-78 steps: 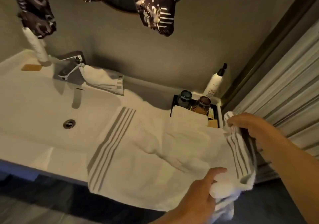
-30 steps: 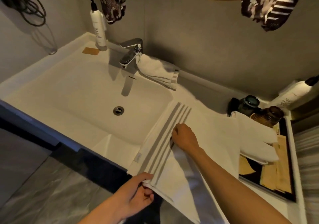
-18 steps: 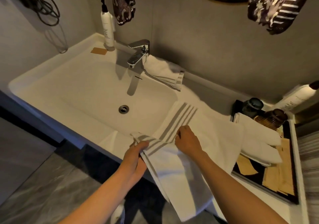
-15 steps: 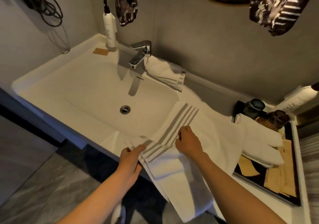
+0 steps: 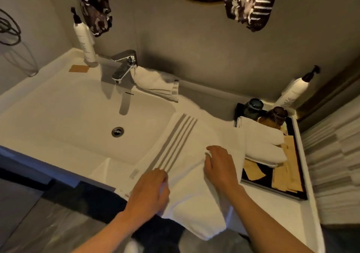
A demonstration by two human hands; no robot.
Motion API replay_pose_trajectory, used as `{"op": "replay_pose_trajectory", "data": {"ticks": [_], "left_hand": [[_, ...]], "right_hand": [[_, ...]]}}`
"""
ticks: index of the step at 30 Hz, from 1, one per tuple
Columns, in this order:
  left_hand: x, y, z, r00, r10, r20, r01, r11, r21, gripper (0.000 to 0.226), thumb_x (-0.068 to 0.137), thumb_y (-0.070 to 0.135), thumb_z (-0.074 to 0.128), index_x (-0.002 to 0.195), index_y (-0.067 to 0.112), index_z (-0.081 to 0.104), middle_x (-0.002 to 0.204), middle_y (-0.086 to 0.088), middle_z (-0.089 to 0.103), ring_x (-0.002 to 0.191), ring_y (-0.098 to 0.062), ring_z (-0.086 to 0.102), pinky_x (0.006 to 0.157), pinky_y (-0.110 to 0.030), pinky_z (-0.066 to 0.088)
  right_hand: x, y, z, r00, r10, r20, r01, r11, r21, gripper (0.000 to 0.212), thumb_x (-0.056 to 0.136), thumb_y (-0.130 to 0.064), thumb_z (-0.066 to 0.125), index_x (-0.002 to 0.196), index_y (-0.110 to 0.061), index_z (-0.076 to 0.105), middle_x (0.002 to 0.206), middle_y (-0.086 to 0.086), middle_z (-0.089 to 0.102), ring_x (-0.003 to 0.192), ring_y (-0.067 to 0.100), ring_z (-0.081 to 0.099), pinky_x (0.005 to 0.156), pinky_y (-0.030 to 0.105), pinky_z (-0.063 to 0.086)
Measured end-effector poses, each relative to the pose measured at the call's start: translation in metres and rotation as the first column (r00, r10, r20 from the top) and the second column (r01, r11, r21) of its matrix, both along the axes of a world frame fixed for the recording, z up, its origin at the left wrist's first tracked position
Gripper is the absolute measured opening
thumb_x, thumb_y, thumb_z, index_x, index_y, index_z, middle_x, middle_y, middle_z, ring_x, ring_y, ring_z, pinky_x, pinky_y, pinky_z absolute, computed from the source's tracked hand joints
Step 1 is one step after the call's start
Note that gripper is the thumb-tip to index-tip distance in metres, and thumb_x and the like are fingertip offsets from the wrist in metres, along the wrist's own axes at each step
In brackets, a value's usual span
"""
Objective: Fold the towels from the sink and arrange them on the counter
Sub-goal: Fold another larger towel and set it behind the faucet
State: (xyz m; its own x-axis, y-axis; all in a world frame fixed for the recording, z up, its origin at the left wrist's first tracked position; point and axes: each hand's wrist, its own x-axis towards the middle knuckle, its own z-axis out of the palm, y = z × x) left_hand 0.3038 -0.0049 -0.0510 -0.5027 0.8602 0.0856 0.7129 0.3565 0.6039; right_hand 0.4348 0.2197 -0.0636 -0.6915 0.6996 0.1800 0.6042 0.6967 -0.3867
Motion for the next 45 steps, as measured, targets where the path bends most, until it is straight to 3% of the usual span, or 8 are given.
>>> {"op": "replay_pose_trajectory", "data": {"ticks": [2,7,17,21,28,34,40,45], "left_hand": [[0.02,0.038,-0.018,0.936,-0.287,-0.203,0.282,0.958,-0.051,0.022,0.098,0.031,0.048,0.114,0.023,0.061,0.115,0.004,0.062,0.101,-0.019,0.059,0.087,-0.037,0.047],[0.052,0.081,-0.045,0.859,-0.415,-0.3,0.336,0.899,-0.282,0.048,0.099,0.039,0.037,0.141,0.02,0.051,0.149,-0.004,0.048,0.138,-0.024,0.045,0.118,-0.044,0.03],[0.054,0.078,-0.054,0.86,-0.462,-0.217,0.353,0.846,-0.4,0.057,0.103,0.048,0.028,0.153,0.022,0.032,0.159,0.0,0.029,0.147,-0.022,0.027,0.116,-0.042,0.008],[0.075,0.091,-0.037,0.841,-0.541,-0.019,0.496,0.786,-0.369,0.065,0.102,0.058,0.012,0.158,0.025,0.003,0.164,0.009,-0.007,0.151,-0.014,-0.012,0.12,-0.033,-0.013],[0.101,0.11,-0.026,0.859,-0.507,0.073,0.494,0.785,-0.373,0.059,0.104,0.044,0.023,0.157,0.018,0.017,0.166,-0.001,0.006,0.152,-0.02,0.0,0.123,-0.035,-0.001],[0.097,0.111,-0.012,0.777,-0.583,-0.238,0.522,0.808,-0.275,0.05,0.088,0.051,0.048,0.117,0.012,0.06,0.126,-0.01,0.06,0.114,-0.03,0.056,0.099,-0.042,0.045],[0.101,0.093,-0.028,0.738,-0.634,-0.231,0.464,0.725,-0.509,0.059,0.062,0.033,0.081,0.113,0.014,0.057,0.118,-0.008,0.061,0.101,-0.028,0.06,0.086,-0.042,0.053],[0.145,0.074,0.015,0.809,-0.534,-0.244,0.476,0.84,-0.259,0.02,0.08,0.019,0.065,0.098,0.017,0.057,0.096,-0.002,0.064,0.085,-0.023,0.061,0.068,-0.036,0.052]], "right_hand": [[0.019,0.021,0.018,0.983,-0.18,0.024,0.179,0.982,0.063,0.031,0.092,-0.017,0.055,0.123,-0.013,0.058,0.121,0.008,0.06,0.11,0.03,0.054,0.09,0.04,0.042],[0.046,0.087,0.058,0.84,-0.537,0.074,0.538,0.843,0.007,0.039,0.092,-0.037,0.056,0.116,-0.006,0.057,0.113,0.016,0.063,0.108,0.035,0.052,0.087,0.044,0.043],[0.002,0.115,0.063,0.867,-0.477,0.147,0.494,0.861,-0.122,0.023,0.096,-0.025,0.051,0.091,-0.005,0.06,0.095,0.014,0.065,0.085,0.032,0.062,0.071,0.039,0.053],[0.006,0.145,0.089,0.815,-0.577,0.055,0.579,0.806,-0.12,0.019,0.096,-0.022,0.051,0.1,-0.007,0.061,0.094,0.012,0.061,0.078,0.026,0.055,0.064,0.034,0.045],[0.041,0.12,0.076,0.817,-0.576,0.006,0.56,0.791,-0.245,0.029,0.095,-0.033,0.052,0.113,-0.011,0.054,0.116,0.012,0.057,0.102,0.032,0.057,0.074,0.035,0.042],[0.07,0.047,0.043,0.806,-0.529,0.264,0.591,0.717,-0.369,0.035,0.094,-0.039,0.046,0.106,-0.007,0.056,0.112,0.015,0.063,0.101,0.035,0.061,0.08,0.038,0.05],[0.06,0.008,0.022,0.782,-0.489,0.387,0.624,0.606,-0.494,0.04,0.09,-0.041,0.052,0.116,-0.01,0.053,0.119,0.011,0.061,0.107,0.031,0.059,0.078,0.034,0.044],[0.121,-0.01,0.048,0.85,-0.472,0.236,0.506,0.606,-0.614,0.038,0.09,-0.033,0.052,0.12,-0.01,0.057,0.123,0.012,0.061,0.109,0.032,0.059,0.084,0.033,0.045]]}}
